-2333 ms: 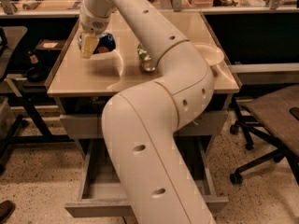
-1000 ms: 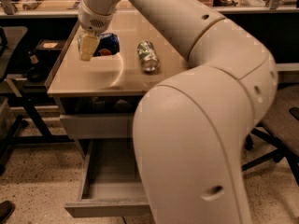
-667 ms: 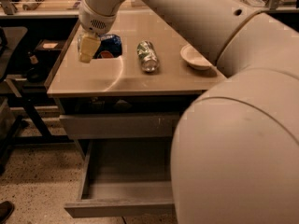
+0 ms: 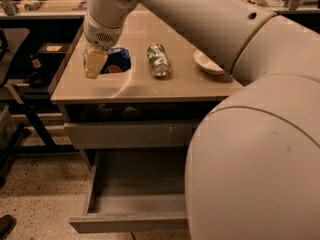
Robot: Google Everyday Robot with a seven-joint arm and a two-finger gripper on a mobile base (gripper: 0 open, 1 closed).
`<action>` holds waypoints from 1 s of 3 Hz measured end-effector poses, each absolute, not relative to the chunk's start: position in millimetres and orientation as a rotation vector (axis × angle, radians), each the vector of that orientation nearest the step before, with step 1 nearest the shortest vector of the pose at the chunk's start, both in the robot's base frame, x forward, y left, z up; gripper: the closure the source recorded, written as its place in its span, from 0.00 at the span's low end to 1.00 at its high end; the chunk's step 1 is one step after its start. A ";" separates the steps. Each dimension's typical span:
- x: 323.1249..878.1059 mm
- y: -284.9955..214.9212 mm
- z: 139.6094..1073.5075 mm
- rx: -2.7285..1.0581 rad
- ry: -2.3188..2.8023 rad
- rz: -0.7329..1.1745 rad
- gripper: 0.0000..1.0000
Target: Place pepsi can into middle drawer
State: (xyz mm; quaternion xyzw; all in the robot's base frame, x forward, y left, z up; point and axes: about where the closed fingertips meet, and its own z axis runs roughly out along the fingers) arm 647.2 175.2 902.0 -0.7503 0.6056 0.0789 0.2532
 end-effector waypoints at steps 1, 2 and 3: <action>622.6 163.9 896.8 -2.027 1.716 0.228 1.00; 575.4 146.0 891.0 -1.951 1.827 0.262 1.00; 521.3 128.3 853.6 -1.907 1.950 0.316 1.00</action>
Offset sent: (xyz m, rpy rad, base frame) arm -0.1400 -0.0559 -0.0396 -0.0197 0.1866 -0.2413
